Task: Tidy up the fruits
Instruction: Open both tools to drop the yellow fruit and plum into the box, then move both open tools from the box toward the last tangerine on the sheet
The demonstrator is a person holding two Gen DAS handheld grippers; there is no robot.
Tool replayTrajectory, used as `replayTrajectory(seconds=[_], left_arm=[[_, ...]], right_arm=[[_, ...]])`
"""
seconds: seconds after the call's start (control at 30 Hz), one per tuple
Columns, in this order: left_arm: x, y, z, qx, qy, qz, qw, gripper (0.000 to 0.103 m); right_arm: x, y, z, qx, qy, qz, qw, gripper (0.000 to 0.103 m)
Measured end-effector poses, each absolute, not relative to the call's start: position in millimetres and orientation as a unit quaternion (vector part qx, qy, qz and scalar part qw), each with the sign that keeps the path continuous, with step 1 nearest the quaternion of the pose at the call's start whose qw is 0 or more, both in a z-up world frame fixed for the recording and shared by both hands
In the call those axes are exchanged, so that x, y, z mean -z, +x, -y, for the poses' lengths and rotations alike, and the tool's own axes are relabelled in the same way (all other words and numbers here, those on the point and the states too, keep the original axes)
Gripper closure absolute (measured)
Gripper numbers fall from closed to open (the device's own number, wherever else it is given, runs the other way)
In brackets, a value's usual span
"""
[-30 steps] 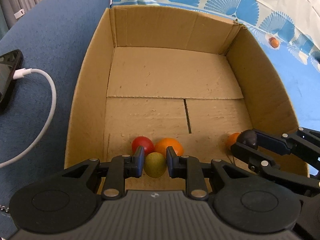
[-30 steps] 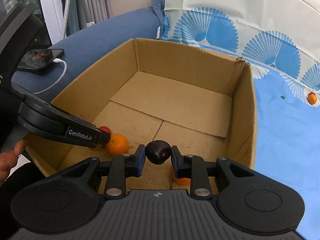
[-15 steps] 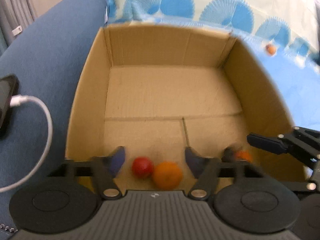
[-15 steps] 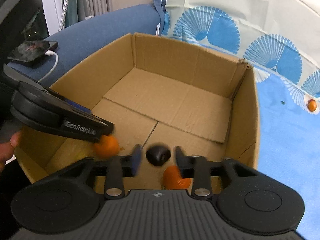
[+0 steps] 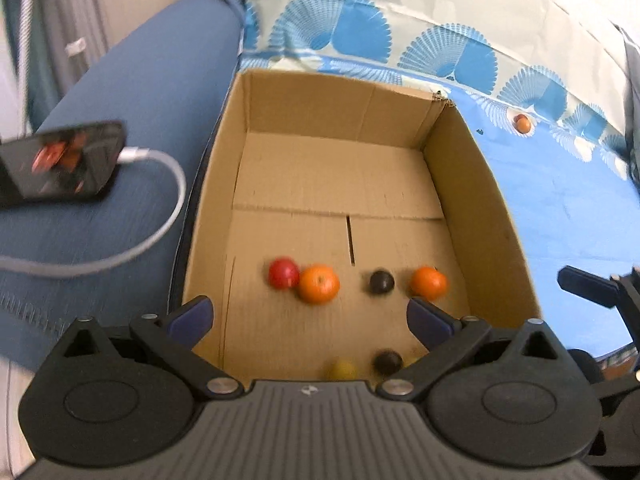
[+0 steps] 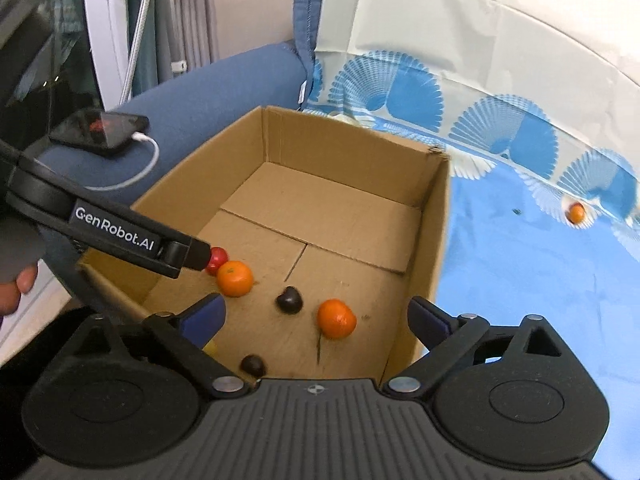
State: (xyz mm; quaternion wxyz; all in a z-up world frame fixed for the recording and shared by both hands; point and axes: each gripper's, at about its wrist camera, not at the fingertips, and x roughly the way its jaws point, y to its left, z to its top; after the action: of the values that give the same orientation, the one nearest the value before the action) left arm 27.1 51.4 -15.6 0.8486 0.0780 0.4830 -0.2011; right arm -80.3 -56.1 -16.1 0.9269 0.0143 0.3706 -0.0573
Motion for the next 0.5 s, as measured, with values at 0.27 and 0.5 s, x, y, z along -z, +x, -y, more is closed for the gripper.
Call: replayTrajectory(seconds=[0.27,0.5], left_arm=[[-11.2,-28.2,-72.5,0.199,0.08,-0.458,0.863,0.0],[-24.8,-58.6,-82.6,0.198,0.086,-0.435,0.874,0.0]], right_arm=[[-8.1,-129.4,32.5,0.101,0.034,-0.327,0.939,0.004],[-17.2,-157.5,11.3,0.101,0.031,-0.309,0.945,0.002]])
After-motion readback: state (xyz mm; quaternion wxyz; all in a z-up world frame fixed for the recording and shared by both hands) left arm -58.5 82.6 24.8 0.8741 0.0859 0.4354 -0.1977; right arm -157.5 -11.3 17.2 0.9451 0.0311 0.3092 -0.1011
